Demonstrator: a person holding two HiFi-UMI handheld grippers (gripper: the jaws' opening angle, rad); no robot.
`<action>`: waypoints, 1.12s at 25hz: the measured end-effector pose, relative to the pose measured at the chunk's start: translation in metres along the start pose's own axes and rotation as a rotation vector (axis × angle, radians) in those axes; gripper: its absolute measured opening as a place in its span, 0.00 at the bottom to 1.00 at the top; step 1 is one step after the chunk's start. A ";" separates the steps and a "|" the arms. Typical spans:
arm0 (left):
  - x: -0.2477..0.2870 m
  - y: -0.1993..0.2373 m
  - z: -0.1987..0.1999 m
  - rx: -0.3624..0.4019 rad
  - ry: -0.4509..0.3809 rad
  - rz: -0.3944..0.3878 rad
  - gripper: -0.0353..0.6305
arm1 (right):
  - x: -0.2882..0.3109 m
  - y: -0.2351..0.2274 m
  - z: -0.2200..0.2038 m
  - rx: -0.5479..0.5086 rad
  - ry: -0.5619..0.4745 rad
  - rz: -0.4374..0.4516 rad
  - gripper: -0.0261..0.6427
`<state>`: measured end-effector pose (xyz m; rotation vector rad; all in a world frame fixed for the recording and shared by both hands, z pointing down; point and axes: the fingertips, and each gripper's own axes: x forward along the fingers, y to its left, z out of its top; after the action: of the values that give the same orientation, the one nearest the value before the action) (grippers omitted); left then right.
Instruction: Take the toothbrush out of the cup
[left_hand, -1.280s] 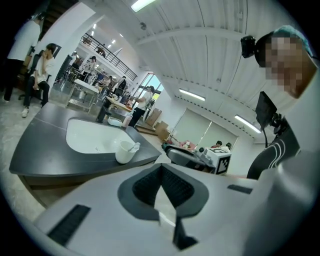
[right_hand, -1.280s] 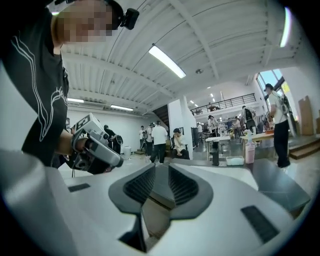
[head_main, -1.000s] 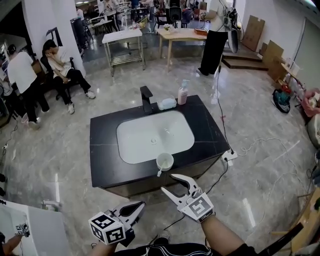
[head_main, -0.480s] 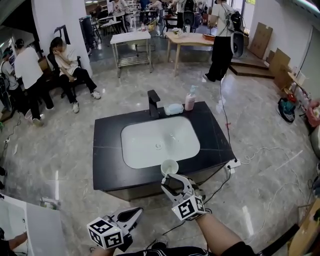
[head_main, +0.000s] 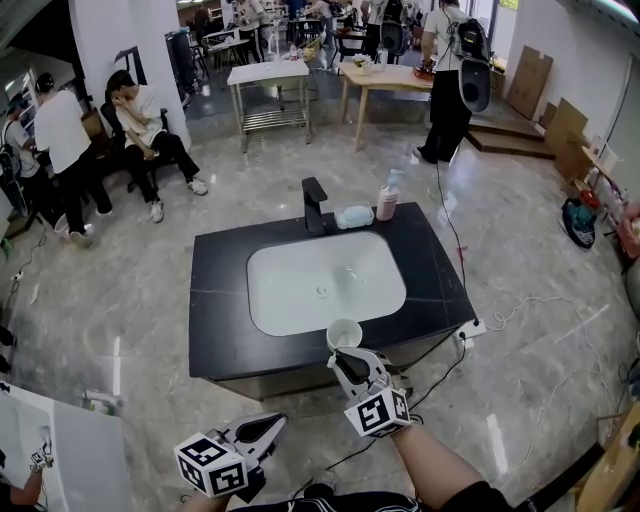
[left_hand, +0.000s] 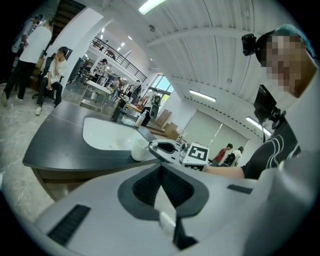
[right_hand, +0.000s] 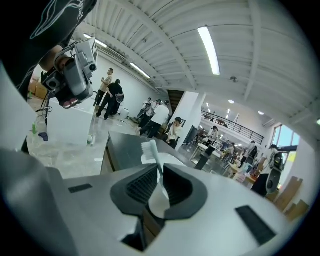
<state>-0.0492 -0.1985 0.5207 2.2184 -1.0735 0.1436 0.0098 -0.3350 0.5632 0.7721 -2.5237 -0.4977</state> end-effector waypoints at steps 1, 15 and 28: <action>0.000 0.000 0.000 0.000 0.001 0.000 0.06 | 0.000 0.000 0.000 -0.001 0.000 0.001 0.10; 0.009 -0.007 -0.003 0.017 0.003 -0.014 0.06 | -0.006 -0.012 0.004 0.029 -0.023 -0.026 0.08; 0.004 -0.022 0.009 0.038 -0.029 -0.065 0.06 | -0.046 -0.038 0.051 0.101 -0.112 -0.133 0.07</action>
<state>-0.0323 -0.1967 0.5041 2.2929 -1.0206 0.1045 0.0335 -0.3265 0.4890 0.9807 -2.6293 -0.4719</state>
